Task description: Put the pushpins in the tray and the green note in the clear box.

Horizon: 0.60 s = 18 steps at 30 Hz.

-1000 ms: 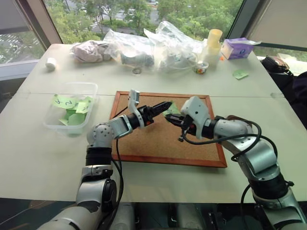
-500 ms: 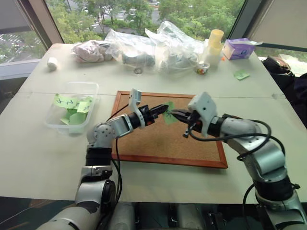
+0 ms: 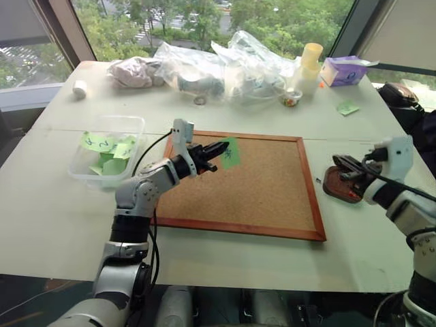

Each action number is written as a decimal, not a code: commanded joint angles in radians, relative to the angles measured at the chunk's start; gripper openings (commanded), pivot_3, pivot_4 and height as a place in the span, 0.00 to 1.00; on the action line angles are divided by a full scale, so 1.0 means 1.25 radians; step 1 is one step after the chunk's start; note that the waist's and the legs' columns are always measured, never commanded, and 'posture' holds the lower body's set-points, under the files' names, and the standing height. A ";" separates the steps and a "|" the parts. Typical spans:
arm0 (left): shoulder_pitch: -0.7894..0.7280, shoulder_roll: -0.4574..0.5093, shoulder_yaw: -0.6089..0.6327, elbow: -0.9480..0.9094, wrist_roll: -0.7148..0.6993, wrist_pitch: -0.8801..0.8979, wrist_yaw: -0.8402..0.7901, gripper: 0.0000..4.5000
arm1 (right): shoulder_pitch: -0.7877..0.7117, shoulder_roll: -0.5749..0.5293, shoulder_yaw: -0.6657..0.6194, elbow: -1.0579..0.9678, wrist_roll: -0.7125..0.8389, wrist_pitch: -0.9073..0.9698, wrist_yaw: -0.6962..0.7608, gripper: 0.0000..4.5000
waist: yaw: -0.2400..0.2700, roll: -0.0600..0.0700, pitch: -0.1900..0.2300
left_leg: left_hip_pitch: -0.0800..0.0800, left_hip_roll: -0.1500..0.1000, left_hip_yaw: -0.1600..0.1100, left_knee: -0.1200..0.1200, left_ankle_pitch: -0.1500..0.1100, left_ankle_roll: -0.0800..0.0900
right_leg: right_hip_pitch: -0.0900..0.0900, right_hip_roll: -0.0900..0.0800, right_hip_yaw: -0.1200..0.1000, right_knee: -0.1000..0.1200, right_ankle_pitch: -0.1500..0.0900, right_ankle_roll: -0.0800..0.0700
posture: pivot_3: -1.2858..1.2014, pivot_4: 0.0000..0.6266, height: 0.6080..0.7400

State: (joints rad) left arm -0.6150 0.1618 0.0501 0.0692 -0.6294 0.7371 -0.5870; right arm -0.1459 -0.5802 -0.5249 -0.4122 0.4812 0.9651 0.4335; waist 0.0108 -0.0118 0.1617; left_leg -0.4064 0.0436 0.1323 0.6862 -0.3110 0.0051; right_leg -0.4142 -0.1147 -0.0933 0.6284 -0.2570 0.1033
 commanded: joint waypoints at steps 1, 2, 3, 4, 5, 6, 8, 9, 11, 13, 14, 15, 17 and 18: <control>0.009 0.010 -0.011 -0.045 0.009 -0.029 -0.021 0.01 | 0.013 -0.017 0.003 0.047 -0.035 -0.039 -0.022 0.00 | -0.002 0.000 0.000 | 0.000 0.000 0.000 0.000 0.000 0.000 | 0.000 0.000 0.000 0.000 0.000 0.000 | 0.52 0.24 1.00; 0.013 0.016 -0.017 -0.051 0.016 -0.036 -0.027 0.01 | 0.016 -0.014 0.009 0.066 -0.041 -0.046 -0.028 0.00 | -0.002 0.000 0.000 | 0.000 0.000 0.000 0.000 0.000 0.000 | 0.000 0.000 0.000 0.000 0.000 0.000 | 0.52 0.24 1.00; 0.017 0.020 -0.022 -0.056 0.022 -0.040 -0.032 0.01 | 0.016 -0.011 0.013 0.083 -0.048 -0.051 -0.035 0.00 | -0.002 0.000 0.000 | 0.000 0.000 0.000 0.000 0.000 0.000 | 0.000 0.000 0.000 0.000 0.000 0.000 | 0.52 0.24 1.00; 0.020 0.023 -0.023 -0.060 0.021 -0.040 -0.034 0.01 | 0.016 -0.011 0.018 0.096 -0.054 -0.056 -0.039 0.00 | -0.002 0.000 0.000 | 0.000 0.000 0.000 0.000 0.000 0.000 | 0.000 0.000 0.000 0.000 0.000 0.000 | 0.52 0.24 1.00; 0.023 0.024 -0.020 -0.065 0.012 -0.036 -0.037 0.01 | 0.017 -0.012 0.024 0.109 -0.060 -0.063 -0.041 0.00 | -0.001 0.000 0.000 | 0.000 0.000 0.000 0.000 0.000 0.000 | 0.000 0.000 0.000 0.000 0.000 0.000 | 0.52 0.24 1.00; 0.024 0.024 -0.016 -0.068 0.005 -0.032 -0.036 0.01 | 0.016 -0.012 0.029 0.120 -0.065 -0.067 -0.045 0.00 | -0.001 0.000 0.000 | 0.000 0.000 0.000 0.000 0.000 0.000 | 0.000 0.000 0.000 0.000 0.000 0.000 | 0.52 0.24 1.00; 0.027 0.025 -0.014 -0.072 0.005 -0.031 -0.033 0.01 | 0.019 -0.011 0.042 0.138 -0.074 -0.081 -0.048 0.00 | 0.001 0.000 0.000 | 0.000 0.000 0.000 0.000 0.000 0.000 | 0.000 0.000 0.000 0.000 0.000 0.000 | 0.52 0.24 1.00; 0.029 0.026 -0.015 -0.074 0.008 -0.033 -0.032 0.00 | 0.022 -0.010 0.045 0.141 -0.075 -0.088 -0.046 0.06 | 0.002 0.000 0.000 | 0.000 0.000 0.000 0.000 0.000 0.000 | 0.000 0.000 0.000 0.000 0.000 0.000 | 0.52 0.24 1.00; 0.032 0.028 -0.016 -0.078 0.012 -0.036 -0.030 0.00 | 0.025 -0.010 0.045 0.143 -0.073 -0.096 -0.043 0.21 | 0.001 0.000 0.000 | 0.000 0.000 0.000 0.000 0.000 0.000 | 0.000 0.000 0.000 0.000 0.000 0.000 | 0.52 0.24 1.00; 0.033 0.026 -0.008 -0.078 0.006 -0.033 -0.025 0.00 | 0.027 -0.014 0.046 0.140 -0.070 -0.099 -0.042 0.42 | 0.001 0.000 0.000 | 0.000 0.000 0.000 0.000 0.000 0.000 | 0.000 0.000 0.000 0.000 0.000 0.000 | 0.52 0.24 1.00; 0.031 0.021 0.004 -0.077 -0.006 -0.023 -0.017 0.00 | 0.031 -0.018 0.049 0.135 -0.073 -0.104 -0.040 0.55 | 0.001 0.000 0.000 | 0.000 0.000 0.000 0.000 0.000 0.000 | 0.000 0.000 0.000 0.000 0.000 0.000 | 0.52 0.24 1.00; 0.029 0.018 0.014 -0.075 -0.015 -0.018 -0.011 0.00 | 0.036 -0.020 0.046 0.124 -0.069 -0.106 -0.035 0.67 | 0.001 0.000 0.000 | 0.000 0.000 0.000 0.000 0.000 0.000 | 0.000 0.000 0.000 0.000 0.000 0.000 | 0.52 0.24 1.00; 0.024 0.017 0.027 -0.069 -0.026 -0.011 -0.002 0.00 | 0.041 -0.022 0.041 0.106 -0.061 -0.108 -0.029 0.91 | 0.001 0.000 0.000 | 0.000 0.000 0.000 0.000 0.000 0.000 | 0.001 0.000 0.000 0.000 0.000 0.000 | 0.52 0.24 1.00; 0.023 0.016 0.031 -0.068 -0.029 -0.010 0.000 0.00 | 0.042 -0.022 0.039 0.100 -0.058 -0.108 -0.028 0.99 | 0.001 0.000 0.000 | 0.000 0.000 0.000 0.000 0.000 0.000 | 0.001 0.000 0.000 0.000 0.000 0.000 | 0.52 0.24 1.00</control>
State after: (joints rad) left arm -0.5634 0.1854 0.0651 0.0108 -0.6390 0.7233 -0.5927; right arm -0.0899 -0.5867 -0.4510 -0.2385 0.3958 0.8471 0.3929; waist 0.0119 -0.0115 0.1615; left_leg -0.4059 0.0440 0.1319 0.6865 -0.3107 0.0048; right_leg -0.4134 -0.1142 -0.0931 0.6286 -0.2570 0.1034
